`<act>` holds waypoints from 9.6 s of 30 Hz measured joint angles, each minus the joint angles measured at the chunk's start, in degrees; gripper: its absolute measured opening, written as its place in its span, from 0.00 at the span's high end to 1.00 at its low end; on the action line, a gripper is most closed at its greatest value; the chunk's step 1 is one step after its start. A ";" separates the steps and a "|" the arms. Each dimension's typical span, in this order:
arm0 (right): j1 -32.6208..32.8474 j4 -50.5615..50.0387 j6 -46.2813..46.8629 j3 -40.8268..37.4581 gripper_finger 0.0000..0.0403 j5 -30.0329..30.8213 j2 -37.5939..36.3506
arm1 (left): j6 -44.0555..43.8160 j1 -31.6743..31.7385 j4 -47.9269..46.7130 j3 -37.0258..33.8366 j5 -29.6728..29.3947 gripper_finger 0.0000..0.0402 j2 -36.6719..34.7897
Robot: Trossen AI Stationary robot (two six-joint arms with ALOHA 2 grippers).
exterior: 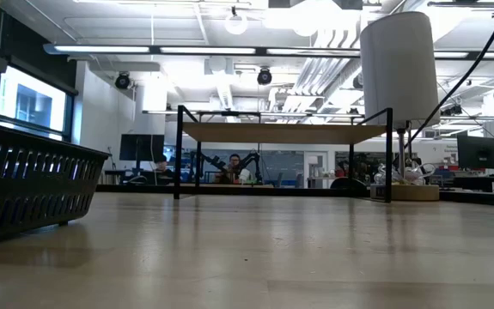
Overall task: Pick & Place Office Desk Supplies
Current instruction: Put the black rubber band into the right black basket, then put the right black basket with the rubber bands on the shelf, then put the right black basket with the spring key chains on the shelf
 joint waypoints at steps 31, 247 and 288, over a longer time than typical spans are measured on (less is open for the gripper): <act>-1.20 9.72 -6.71 -11.52 0.39 -8.15 -4.14 | 17.93 13.67 0.97 -0.02 2.23 0.63 -2.25; -82.09 -16.18 -137.54 10.97 0.99 11.12 1.62 | 19.45 39.49 2.27 -0.02 9.87 0.63 16.39; -78.84 -17.91 -130.85 11.02 0.66 12.65 -11.54 | 20.64 40.23 4.27 -0.02 9.94 0.63 16.44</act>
